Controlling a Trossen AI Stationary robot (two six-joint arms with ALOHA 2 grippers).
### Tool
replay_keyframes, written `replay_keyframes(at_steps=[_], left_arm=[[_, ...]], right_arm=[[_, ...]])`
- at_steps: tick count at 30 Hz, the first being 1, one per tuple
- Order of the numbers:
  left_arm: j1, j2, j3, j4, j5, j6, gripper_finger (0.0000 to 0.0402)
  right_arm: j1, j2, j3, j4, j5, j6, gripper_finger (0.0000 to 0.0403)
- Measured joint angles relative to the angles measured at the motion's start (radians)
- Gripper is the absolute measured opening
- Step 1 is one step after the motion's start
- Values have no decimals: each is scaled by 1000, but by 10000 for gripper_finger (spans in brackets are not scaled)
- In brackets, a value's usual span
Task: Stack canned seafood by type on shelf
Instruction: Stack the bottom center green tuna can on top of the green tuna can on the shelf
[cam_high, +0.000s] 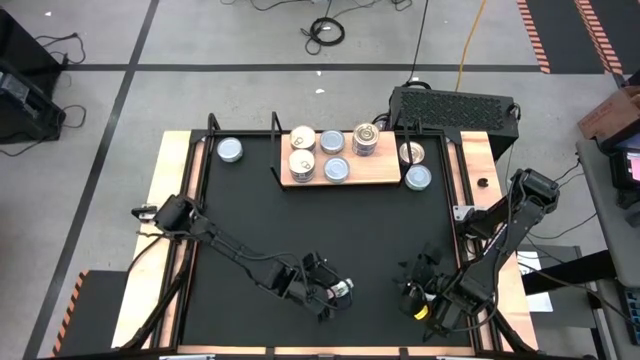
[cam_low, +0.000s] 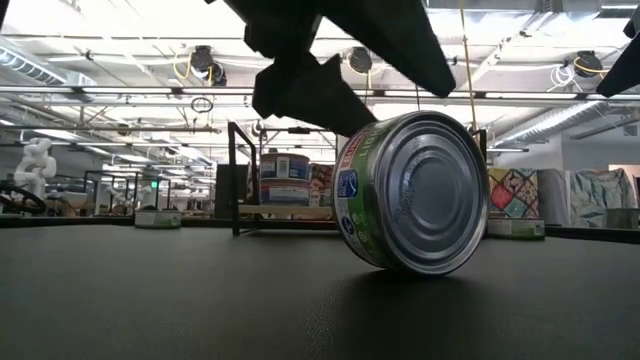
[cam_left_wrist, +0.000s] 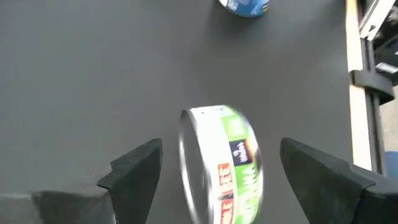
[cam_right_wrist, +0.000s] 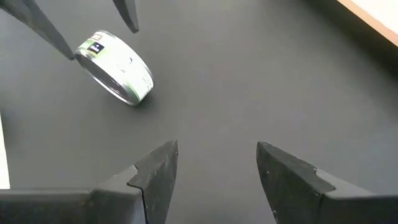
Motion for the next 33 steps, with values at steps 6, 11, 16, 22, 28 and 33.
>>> replay_keyframes(at_steps=[6,11,16,22,28,33], left_arm=[[0,42,2,-1,8,-2,325],[0,68,0,-12,26,-1,325],[2,67,0,-17,14,10,316],[11,67,0,-30,21,36,253],[26,67,0,-36,24,92,171],[26,61,0,-36,12,168,139]], right_arm=[[0,0,0,1,-1,-1,212],[0,0,0,1,-1,-5,212],[0,0,0,2,0,-5,212],[0,0,0,2,0,-9,212],[0,0,0,2,0,-9,212],[0,0,0,2,0,-9,212]])
